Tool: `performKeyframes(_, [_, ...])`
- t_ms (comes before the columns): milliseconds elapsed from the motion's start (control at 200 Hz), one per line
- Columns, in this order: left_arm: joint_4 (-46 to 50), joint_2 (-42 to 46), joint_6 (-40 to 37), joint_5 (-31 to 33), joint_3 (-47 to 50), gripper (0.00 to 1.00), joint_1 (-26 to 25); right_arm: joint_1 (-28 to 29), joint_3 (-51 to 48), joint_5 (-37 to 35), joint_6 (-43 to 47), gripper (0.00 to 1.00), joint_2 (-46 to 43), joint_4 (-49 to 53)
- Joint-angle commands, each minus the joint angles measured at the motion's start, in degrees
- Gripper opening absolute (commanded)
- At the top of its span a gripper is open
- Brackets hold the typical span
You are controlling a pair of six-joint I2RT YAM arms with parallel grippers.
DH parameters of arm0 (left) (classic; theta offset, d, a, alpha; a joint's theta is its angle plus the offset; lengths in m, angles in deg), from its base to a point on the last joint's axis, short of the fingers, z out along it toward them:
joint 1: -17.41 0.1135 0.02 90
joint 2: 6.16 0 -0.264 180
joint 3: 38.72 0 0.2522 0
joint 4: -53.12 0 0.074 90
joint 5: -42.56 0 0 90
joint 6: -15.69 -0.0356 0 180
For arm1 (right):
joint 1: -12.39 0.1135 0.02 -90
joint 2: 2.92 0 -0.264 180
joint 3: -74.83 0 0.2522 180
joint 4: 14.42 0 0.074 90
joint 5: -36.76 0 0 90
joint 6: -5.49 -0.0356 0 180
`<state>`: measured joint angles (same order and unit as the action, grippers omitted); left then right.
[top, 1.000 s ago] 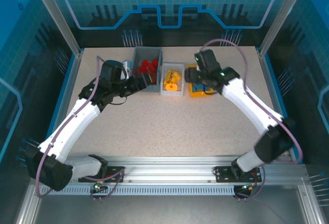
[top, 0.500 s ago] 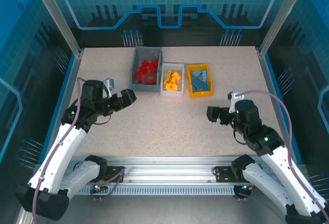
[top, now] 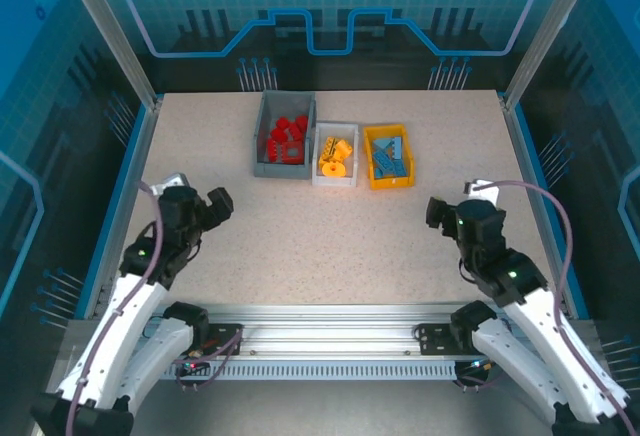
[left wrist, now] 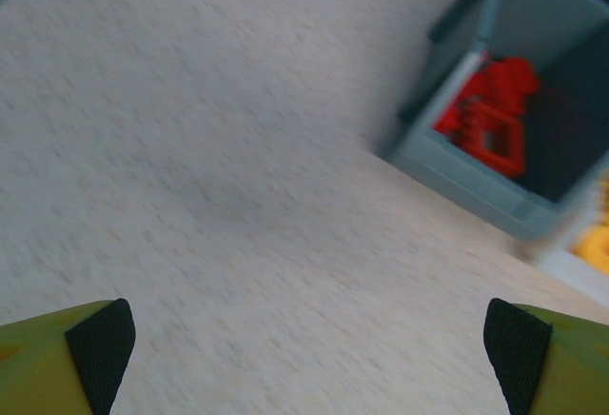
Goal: Sort the legos into containers by color
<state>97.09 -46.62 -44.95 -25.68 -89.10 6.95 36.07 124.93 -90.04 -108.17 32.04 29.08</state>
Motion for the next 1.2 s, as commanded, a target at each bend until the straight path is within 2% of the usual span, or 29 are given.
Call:
performKeyframes(0, [-19.91, -0.76, -11.04, 10.75, 8.87, 0.99, 1.35, -2.87, -7.99, -4.78, 13.63, 1.0, 2.13, -22.1])
performKeyframes(100, [-35.03, -4.25, -17.69, 8.83, 15.4, 0.99, 3.33, -7.43, -14.68, -1.52, 18.71, 1.0, 6.62, -35.78])
performKeyframes(210, [-48.33, -12.94, -21.89, 5.2, 18.59, 0.99, 6.05, -13.67, -16.72, 5.22, 17.94, 1.0, 13.33, -40.63])
performKeyframes(395, [-59.82, -29.23, -23.41, -1.96, 16.43, 0.99, 8.15, -19.39, -20.29, 15.36, 18.97, 1.0, 25.21, -56.45])
performKeyframes(510, [-69.38, -35.78, -22.97, -4.63, 15.33, 0.99, 8.26, -20.99, -15.37, 20.09, 18.0, 1.0, 31.81, -54.58])
performKeyframes(565, [-67.34, -37.86, -24.84, -5.88, 12.81, 0.99, 8.26, -21.37, -15.49, 21.22, 17.52, 1.0, 34.24, -58.99])
performKeyframes(625, [-71.94, -39.7, -27.35, -6.84, 13.27, 0.99, 8.26, -21.34, -16.47, 22.33, 17.43, 1.0, 36.65, -65.37])
performKeyframes(690, [-77.32, -42.03, -26.22, -7.37, 14.94, 0.99, 9.38, -21.33, -16.91, 23.44, 18.2, 1.0, 39.25, -71.2])
performKeyframes(745, [-85.78, -45.45, -25.82, -7.9, 18.33, 0.99, 9.97, -21.31, -17.6, 23.97, 18.8, 1.0, 41.64, -75.09])
performKeyframes(800, [-98.21, -50.17, -27.38, -8.99, 21.52, 0.99, 9.94, -21.36, -18.62, 25.15, 19.06, 1.0, 44.87, -80.42])
performKeyframes(855, [-93.41, -47.54, -26.73, -9.25, 21.42, 0.99, 9.6, -21.06, -20.06, 26.2, 19.91, 1.0, 48.18, -85.7])
performKeyframes(895, [-94.11, -48.47, -27.06, -9.29, 20.66, 0.99, 9.69, -20.89, -20.51, 26.44, 20.55, 1.0, 50.22, -88.88])
performKeyframes(945, [-90.86, -48.42, -27.2, -10.53, 19.04, 0.99, 9.8, -20.91, -18.94, 27.11, 20.42, 1.0, 49.0, -83.29])
performKeyframes(1030, [-83.6, -48.25, -27.49, -11.45, 15.36, 0.99, 9.9, -20.87, -15.88, 27.65, 20.82, 1.0, 50.06, -79.81])
performKeyframes(1101, [-84.18, -48.37, -27.52, -11.56, 15.53, 0.99, 9.93, -20.25, -13.32, 26.48, 21.12, 1.0, 50.77, -75.56])
performKeyframes(1196, [-83.83, -48.25, -27.52, -11.61, 15.51, 0.99, 9.93, -19.73, -13.08, 25.79, 21.68, 1.0, 50.96, -75.44])
